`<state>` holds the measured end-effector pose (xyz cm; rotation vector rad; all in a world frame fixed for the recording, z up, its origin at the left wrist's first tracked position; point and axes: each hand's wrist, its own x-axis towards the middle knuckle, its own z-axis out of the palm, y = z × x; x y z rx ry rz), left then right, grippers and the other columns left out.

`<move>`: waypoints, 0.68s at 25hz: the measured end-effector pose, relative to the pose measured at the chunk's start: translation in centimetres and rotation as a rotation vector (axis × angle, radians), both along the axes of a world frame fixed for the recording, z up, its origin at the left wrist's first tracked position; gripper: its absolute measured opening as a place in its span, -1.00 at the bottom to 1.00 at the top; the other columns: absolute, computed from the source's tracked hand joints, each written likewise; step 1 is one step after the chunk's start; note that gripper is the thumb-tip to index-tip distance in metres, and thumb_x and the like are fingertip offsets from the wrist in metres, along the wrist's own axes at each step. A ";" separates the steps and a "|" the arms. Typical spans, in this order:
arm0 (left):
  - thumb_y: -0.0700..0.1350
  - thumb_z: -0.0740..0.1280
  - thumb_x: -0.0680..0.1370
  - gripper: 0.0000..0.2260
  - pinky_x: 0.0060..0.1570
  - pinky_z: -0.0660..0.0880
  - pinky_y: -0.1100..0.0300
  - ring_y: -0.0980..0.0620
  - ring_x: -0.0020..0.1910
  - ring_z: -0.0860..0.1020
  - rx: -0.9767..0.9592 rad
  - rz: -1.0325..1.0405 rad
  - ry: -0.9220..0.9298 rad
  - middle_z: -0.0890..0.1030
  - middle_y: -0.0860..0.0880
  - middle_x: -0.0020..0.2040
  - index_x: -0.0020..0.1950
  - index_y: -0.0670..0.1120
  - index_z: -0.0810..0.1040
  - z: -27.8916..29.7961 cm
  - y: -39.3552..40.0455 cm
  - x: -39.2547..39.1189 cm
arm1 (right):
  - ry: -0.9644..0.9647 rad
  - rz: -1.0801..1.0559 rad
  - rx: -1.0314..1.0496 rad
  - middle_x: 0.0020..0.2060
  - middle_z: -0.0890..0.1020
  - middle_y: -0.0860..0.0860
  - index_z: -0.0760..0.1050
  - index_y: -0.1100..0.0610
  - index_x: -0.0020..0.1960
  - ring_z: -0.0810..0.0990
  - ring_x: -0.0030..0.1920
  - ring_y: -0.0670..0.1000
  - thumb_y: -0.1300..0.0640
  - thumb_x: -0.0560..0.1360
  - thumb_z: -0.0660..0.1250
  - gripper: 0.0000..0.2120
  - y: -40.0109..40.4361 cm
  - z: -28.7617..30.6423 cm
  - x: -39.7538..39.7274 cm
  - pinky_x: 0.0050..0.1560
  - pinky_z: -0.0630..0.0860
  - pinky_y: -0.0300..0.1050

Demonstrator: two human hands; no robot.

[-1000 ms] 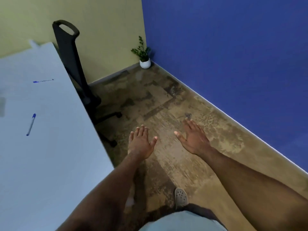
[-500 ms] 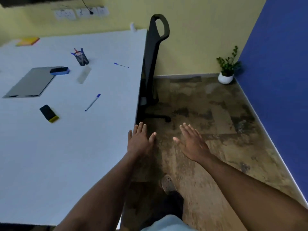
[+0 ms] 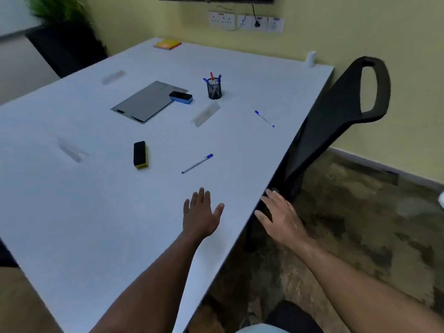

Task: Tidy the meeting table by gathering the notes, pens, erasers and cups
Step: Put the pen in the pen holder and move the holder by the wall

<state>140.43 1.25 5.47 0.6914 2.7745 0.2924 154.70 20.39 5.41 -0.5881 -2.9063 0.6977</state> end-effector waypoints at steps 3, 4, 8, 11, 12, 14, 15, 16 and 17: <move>0.23 -0.03 0.63 -0.37 0.53 -0.10 -0.05 -0.05 0.58 -0.04 0.011 0.099 -0.005 0.00 -0.07 0.61 0.59 -0.11 0.04 -0.2 1.2 -3.4 | 0.062 0.083 -0.050 0.52 0.22 -0.04 0.33 0.05 0.45 0.10 0.54 -0.04 -0.15 0.59 0.16 -0.50 2.2 0.1 -5.2 0.49 0.03 -0.09; 0.23 -0.02 0.63 -0.37 0.53 -0.09 -0.05 -0.06 0.58 -0.03 0.005 0.120 0.000 0.01 -0.08 0.61 0.58 -0.11 0.04 -0.6 1.7 -4.6 | 0.080 0.100 -0.065 0.51 0.24 -0.04 0.35 0.06 0.43 0.12 0.53 -0.03 -0.13 0.59 0.18 -0.52 3.0 -0.2 -6.9 0.47 0.04 -0.11; 0.21 0.05 0.62 -0.38 0.52 0.00 -0.07 -0.08 0.57 0.03 -0.037 0.213 0.029 0.07 -0.10 0.59 0.56 -0.13 0.10 -2.3 5.0 -10.3 | 0.119 0.129 -0.138 0.45 0.36 -0.01 0.44 0.09 0.36 0.24 0.48 0.00 -0.05 0.59 0.24 -0.61 7.8 -2.2 -15.8 0.47 0.14 -0.11; 0.17 0.12 0.61 -0.38 0.50 0.05 -0.08 -0.08 0.57 0.02 -0.073 0.302 0.004 0.08 -0.12 0.59 0.55 -0.15 0.12 -3.5 7.3 -13.9 | 0.136 0.074 -0.268 0.38 0.46 0.03 0.50 0.13 0.29 0.33 0.43 0.03 0.05 0.56 0.30 -0.66 11.0 -3.2 -22.9 0.42 0.27 -0.05; 0.16 0.14 0.60 -0.38 0.50 0.07 -0.09 -0.09 0.57 0.03 -0.087 0.330 -0.007 0.10 -0.12 0.59 0.55 -0.16 0.12 -3.9 7.8 -14.9 | 0.168 0.013 -0.317 0.35 0.49 0.05 0.51 0.15 0.27 0.37 0.40 0.05 0.09 0.54 0.31 -0.68 11.7 -3.2 -25.1 0.38 0.32 -0.04; 0.13 0.18 0.59 -0.37 0.49 0.10 -0.09 -0.10 0.56 0.06 -0.102 0.376 -0.025 0.13 -0.11 0.58 0.55 -0.17 0.13 -4.7 8.9 -16.9 | 0.225 -0.124 -0.388 0.26 0.56 0.08 0.53 0.18 0.22 0.44 0.32 0.10 0.14 0.53 0.31 -0.72 13.5 -3.0 -29.8 0.31 0.38 -0.04; 0.12 0.19 0.58 -0.37 0.48 0.11 -0.09 -0.11 0.56 0.07 -0.108 0.385 -0.029 0.15 -0.11 0.57 0.55 -0.16 0.14 -5.0 9.6 -18.0 | 0.220 -0.186 -0.420 0.21 0.58 0.09 0.53 0.18 0.20 0.48 0.27 0.12 0.15 0.53 0.29 -0.73 14.6 -3.1 -32.2 0.27 0.41 -0.03; 0.10 0.21 0.57 -0.38 0.48 0.12 -0.08 -0.11 0.55 0.09 -0.118 0.379 -0.028 0.18 -0.11 0.56 0.54 -0.16 0.15 -5.3 10.2 -18.9 | 0.197 -0.244 -0.446 0.18 0.60 0.10 0.54 0.17 0.18 0.50 0.23 0.13 0.15 0.53 0.28 -0.75 15.7 -3.2 -34.3 0.23 0.43 -0.03; 0.09 0.22 0.57 -0.39 0.47 0.13 -0.08 -0.12 0.54 0.10 -0.140 0.356 -0.028 0.20 -0.10 0.55 0.54 -0.16 0.16 -5.6 10.7 -19.7 | 0.167 -0.294 -0.465 0.15 0.61 0.11 0.55 0.16 0.17 0.52 0.19 0.14 0.15 0.53 0.26 -0.76 16.7 -3.5 -36.1 0.21 0.44 -0.03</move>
